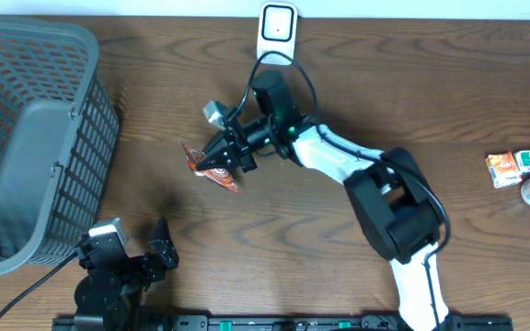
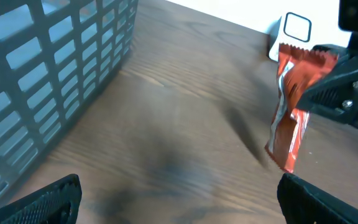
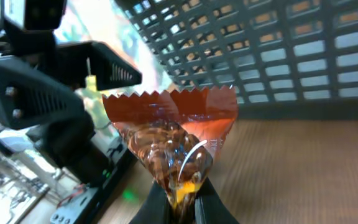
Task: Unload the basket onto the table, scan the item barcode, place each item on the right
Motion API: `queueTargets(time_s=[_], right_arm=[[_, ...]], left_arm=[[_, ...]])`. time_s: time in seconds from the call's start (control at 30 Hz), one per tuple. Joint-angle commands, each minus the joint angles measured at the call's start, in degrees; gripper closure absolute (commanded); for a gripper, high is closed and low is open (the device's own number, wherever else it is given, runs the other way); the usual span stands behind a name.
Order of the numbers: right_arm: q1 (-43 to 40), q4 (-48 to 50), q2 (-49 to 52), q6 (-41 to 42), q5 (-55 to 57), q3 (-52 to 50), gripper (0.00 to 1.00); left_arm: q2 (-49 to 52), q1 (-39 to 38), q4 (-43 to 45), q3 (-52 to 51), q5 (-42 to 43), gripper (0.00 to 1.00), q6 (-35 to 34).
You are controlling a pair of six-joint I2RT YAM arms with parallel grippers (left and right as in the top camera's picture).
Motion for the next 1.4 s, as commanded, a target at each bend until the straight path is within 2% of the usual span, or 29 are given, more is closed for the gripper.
queueTargets(time_s=[0.0, 0.37, 0.53, 0.57, 0.6, 0.67, 0.7, 0.8, 0.87, 0.9, 0.93, 0.97, 1.07, 1.2, 1.3, 1.37], right_arm=[[-0.87, 5.46, 1.75, 3.34, -6.86, -0.17, 0.99], [1.49, 9.64, 3.23, -5.25, -6.86, -0.2, 0.99], [2.27, 10.56, 5.42, -6.29, -6.86, -0.17, 0.99], [1.97, 10.56, 5.64, -5.86, -6.88, -0.17, 0.9], [1.6, 10.6, 5.66, -4.87, -6.86, -0.2, 0.72], [0.48, 11.21, 5.62, -2.23, -6.86, -0.17, 0.49], [-0.22, 12.44, 5.62, -0.22, -6.86, -0.13, 0.41], [-3.32, 18.73, 5.62, 9.42, -6.86, -0.13, 0.33], [-5.79, 22.8, 5.62, 15.93, -6.86, -0.13, 0.2], [-6.95, 24.92, 5.62, 19.08, -6.86, -0.13, 0.18], [-8.11, 26.77, 5.62, 22.29, -6.86, -0.13, 0.06], [-9.31, 28.48, 5.62, 26.43, -6.69, -0.13, 0.01], [-11.08, 33.44, 5.62, 39.56, -6.75, -0.13, 0.01], [-9.68, 32.92, 5.64, 47.39, -6.56, -0.15, 0.01], [-7.89, 24.28, 5.64, 50.03, -3.13, -0.26, 0.01], [-6.14, 12.0, 5.64, 50.93, 2.97, -0.24, 0.01]], left_arm=[[-0.04, -0.2, 0.04, 0.22, -0.11, 0.02, 0.76], [-0.04, -0.2, 0.04, 0.22, -0.11, 0.02, 0.76], [-0.04, -0.2, 0.02, 0.22, -0.11, 0.02, 0.76], [-0.04, -0.2, 0.04, 0.22, -0.11, 0.02, 0.76], [-0.04, -0.2, 0.04, 0.22, -0.11, 0.02, 0.76], [-0.04, -0.2, 0.04, 0.22, -0.11, 0.02, 0.76], [-0.04, -0.2, 0.04, 0.22, -0.11, 0.02, 0.76], [-0.04, -0.2, 0.04, 0.22, -0.11, 0.02, 0.76], [-0.04, -0.2, 0.04, 0.22, -0.11, 0.02, 0.76], [-0.04, -0.2, 0.04, 0.22, -0.11, 0.02, 0.76], [-0.04, -0.2, 0.04, 0.22, -0.11, 0.02, 0.76], [-0.04, -0.2, 0.04, 0.22, -0.11, 0.02, 0.76], [-0.04, -0.2, 0.04, 0.22, -0.11, 0.02, 0.76], [-0.04, -0.2, 0.04, 0.22, -0.11, 0.02, 0.76], [-0.04, -0.2, 0.04, 0.22, -0.11, 0.02, 0.76], [-0.04, -0.2, 0.04, 0.22, -0.11, 0.02, 0.76]])
